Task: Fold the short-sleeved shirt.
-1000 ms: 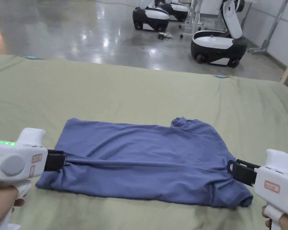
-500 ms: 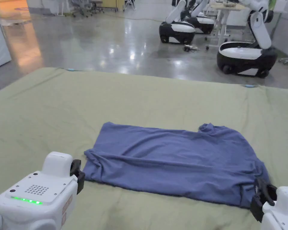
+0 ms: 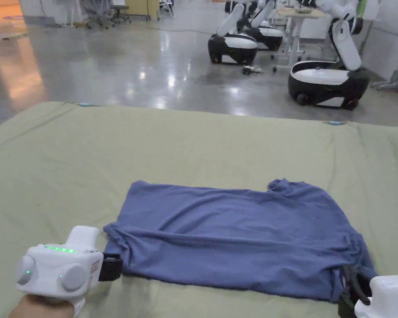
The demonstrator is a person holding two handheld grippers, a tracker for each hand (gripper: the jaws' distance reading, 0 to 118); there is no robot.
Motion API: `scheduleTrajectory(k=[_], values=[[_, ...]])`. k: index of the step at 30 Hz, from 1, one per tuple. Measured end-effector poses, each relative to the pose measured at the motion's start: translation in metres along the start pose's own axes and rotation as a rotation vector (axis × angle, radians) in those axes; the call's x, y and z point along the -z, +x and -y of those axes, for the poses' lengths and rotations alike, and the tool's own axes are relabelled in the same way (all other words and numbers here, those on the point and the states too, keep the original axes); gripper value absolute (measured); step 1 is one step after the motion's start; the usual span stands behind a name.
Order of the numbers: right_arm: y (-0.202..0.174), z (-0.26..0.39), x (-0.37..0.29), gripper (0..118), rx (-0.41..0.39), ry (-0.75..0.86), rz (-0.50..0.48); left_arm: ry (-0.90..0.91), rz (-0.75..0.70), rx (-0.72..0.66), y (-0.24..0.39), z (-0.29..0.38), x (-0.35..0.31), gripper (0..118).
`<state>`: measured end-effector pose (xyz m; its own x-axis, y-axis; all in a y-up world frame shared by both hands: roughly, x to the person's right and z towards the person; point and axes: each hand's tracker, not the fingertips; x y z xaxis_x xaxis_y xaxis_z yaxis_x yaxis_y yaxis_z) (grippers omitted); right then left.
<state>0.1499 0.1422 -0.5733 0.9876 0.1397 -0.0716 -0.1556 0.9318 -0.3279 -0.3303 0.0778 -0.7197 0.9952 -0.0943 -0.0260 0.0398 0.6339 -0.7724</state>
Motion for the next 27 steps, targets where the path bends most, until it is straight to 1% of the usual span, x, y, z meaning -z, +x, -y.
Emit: scheduleTrajectory(k=[2, 3, 5, 6, 7, 8, 9, 10, 11, 12, 13, 15, 16, 18, 20, 21, 22, 23, 24, 25, 27], values=[[0.011, -0.001, 0.001, 4, 0.028, -0.022, 0.001, -0.020, 0.010, 0.027, 0.007, -0.002, 0.007, 101], [0.019, -0.002, 0.002, 4, 0.060, -0.031, 0.004, -0.035, 0.029, 0.051, 0.012, -0.003, 0.013, 94], [0.042, -0.002, 0.008, 4, 0.167, -0.084, 0.026, -0.049, 0.047, 0.092, 0.022, -0.003, 0.013, 80], [0.054, -0.001, 0.014, 4, 0.213, -0.120, 0.038, -0.054, 0.058, 0.094, 0.028, -0.003, 0.008, 68], [0.062, 0.000, 0.021, 6, 0.149, -0.158, 0.108, -0.062, 0.076, 0.094, 0.028, -0.005, 0.006, 57], [0.072, 0.002, 0.030, 9, 0.101, -0.192, 0.141, -0.051, 0.069, 0.098, 0.028, -0.007, 0.002, 39], [0.085, 0.005, 0.039, 26, 0.108, -0.242, 0.139, -0.030, 0.060, 0.115, 0.030, -0.009, -0.003, 6], [0.097, 0.008, 0.050, 54, 0.156, -0.310, 0.107, -0.007, 0.014, 0.141, 0.032, -0.012, -0.012, 6], [0.109, 0.011, 0.062, 82, 0.206, -0.382, 0.060, -0.008, 0.032, 0.137, 0.032, -0.014, -0.017, 6], [0.119, 0.016, 0.077, 96, 0.234, -0.456, 0.027, -0.029, 0.068, 0.125, 0.030, -0.017, -0.019, 6], [0.124, 0.021, 0.088, 96, 0.229, -0.476, 0.032, -0.014, 0.057, 0.136, 0.030, -0.017, -0.023, 6], [0.126, 0.025, 0.108, 96, 0.169, -0.464, 0.075, -0.006, 0.077, 0.119, 0.025, -0.022, -0.028, 6], [0.126, 0.025, 0.118, 96, 0.153, -0.460, 0.081, -0.005, 0.078, 0.107, 0.025, -0.023, -0.030, 6], [0.125, 0.025, 0.138, 96, 0.164, -0.496, 0.048, 0.003, 0.071, 0.107, 0.025, -0.026, -0.031, 6], [0.124, 0.026, 0.157, 93, 0.199, -0.625, -0.017, 0.010, 0.067, 0.105, 0.027, -0.026, -0.033, 6], [0.121, 0.026, 0.162, 58, 0.194, -0.634, -0.015, 0.002, 0.072, 0.104, 0.027, -0.026, -0.032, 6], [0.119, 0.024, 0.163, 8, 0.169, -0.640, 0.000, -0.004, 0.082, 0.110, 0.025, -0.027, -0.030, 6], [0.117, 0.018, 0.158, 9, 0.160, -0.618, 0.006, -0.003, 0.063, 0.140, 0.027, -0.026, -0.033, 6], [0.119, 0.010, 0.153, 9, 0.146, -0.602, -0.034, -0.002, 0.021, 0.173, 0.028, -0.025, -0.037, 5], [0.114, 0.001, 0.142, 9, 0.154, -0.569, -0.040, 0.004, 0.029, 0.171, 0.027, -0.026, -0.044, 5], [0.122, -0.021, 0.119, 9, 0.173, -0.502, -0.030, 0.045, 0.062, 0.134, 0.019, -0.030, -0.060, 5]])
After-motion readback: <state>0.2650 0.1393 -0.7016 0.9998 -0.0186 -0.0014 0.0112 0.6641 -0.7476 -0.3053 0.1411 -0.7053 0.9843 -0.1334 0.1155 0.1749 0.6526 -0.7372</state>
